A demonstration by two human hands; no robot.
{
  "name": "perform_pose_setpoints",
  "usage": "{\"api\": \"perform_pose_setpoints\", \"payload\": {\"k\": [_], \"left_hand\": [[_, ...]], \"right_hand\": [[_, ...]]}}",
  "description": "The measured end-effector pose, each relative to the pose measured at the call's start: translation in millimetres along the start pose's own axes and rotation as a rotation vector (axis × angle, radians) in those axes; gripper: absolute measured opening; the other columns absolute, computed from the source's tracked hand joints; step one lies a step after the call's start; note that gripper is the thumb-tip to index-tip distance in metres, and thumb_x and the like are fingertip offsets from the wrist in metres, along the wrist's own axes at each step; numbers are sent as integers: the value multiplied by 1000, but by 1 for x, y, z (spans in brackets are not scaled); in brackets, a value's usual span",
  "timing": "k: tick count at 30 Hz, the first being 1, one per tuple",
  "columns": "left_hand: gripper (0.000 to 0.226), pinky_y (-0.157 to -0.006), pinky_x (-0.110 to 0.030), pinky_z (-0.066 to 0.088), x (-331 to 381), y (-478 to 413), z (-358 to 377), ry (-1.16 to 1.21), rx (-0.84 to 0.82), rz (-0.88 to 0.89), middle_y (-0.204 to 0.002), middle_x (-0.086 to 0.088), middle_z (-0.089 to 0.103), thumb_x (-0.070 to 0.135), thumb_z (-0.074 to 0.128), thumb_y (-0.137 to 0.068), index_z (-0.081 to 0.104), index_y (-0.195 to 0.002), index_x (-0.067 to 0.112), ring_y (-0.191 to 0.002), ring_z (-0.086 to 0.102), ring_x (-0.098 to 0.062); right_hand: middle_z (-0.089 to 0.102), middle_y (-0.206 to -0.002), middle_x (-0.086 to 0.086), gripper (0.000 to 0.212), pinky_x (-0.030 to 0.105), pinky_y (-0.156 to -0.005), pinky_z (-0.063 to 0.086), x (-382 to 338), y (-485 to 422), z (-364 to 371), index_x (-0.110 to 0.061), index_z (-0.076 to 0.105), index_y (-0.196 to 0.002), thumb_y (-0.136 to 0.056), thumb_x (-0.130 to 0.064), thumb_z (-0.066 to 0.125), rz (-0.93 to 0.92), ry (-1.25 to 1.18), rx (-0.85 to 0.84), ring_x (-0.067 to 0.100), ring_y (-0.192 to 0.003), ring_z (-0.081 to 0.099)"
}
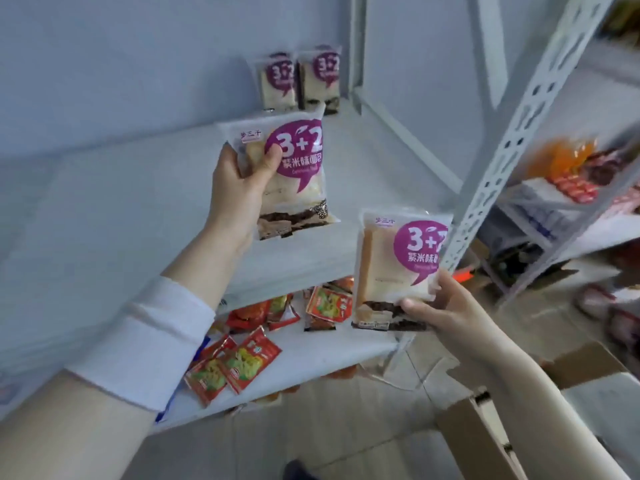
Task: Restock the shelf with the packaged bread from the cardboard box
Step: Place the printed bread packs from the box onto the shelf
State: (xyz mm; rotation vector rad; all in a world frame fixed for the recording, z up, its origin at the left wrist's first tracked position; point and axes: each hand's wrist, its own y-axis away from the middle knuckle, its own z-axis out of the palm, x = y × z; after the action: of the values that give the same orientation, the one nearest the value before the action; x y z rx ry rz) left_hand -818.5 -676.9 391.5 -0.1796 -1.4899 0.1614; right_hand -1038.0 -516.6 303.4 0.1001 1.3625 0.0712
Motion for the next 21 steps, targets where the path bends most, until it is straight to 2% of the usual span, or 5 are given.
{"api": "perform_pose_setpoints", "payload": {"k": [6,9,14,17,21], "left_hand": [[25,-90,-44,52,-33,-88,-43,-98,33,-40,-97,1,63,30,71,-78,49,-86,24,-95,63,-16],[23,-77,-26,53,-53,-134,-30,-99,10,-36,-99,9,65,29,70,-80,51,-93,29,-92,64,-5],[27,-75,-21,53,-86,-214,1,-49,49,-26,-102,6,66,24,71,-79,52,-99,25,-93,64,-5],[36,-74,-16,53,-110,-255,19,-54,120,-32,-100,5,63,20,72,-78,48,-104,16,-90,63,-4],[34,-67,-10,51,-132,-301,35,-49,220,-33,-94,7,61,15,74,-76,46,-96,17,-79,62,5]], "right_hand": [[72,-95,8,55,21,-67,56,-19,-133,32,-9,60,-106,-55,-20,78,-40,154,106,18,-84,71],[74,-86,0,47,17,-64,55,-32,-196,24,-4,61,-103,-59,-14,75,-63,183,144,11,-77,71],[70,-94,7,50,24,-75,58,-52,-315,-7,4,57,-110,-64,-8,71,-82,166,166,17,-81,69],[69,-98,8,41,19,-73,57,-56,-381,-23,1,58,-111,-72,-4,70,-92,211,186,17,-83,67],[72,-90,-8,22,10,-64,52,-62,-445,-31,-21,66,-96,-76,-14,73,-144,359,169,0,-76,68]]}}
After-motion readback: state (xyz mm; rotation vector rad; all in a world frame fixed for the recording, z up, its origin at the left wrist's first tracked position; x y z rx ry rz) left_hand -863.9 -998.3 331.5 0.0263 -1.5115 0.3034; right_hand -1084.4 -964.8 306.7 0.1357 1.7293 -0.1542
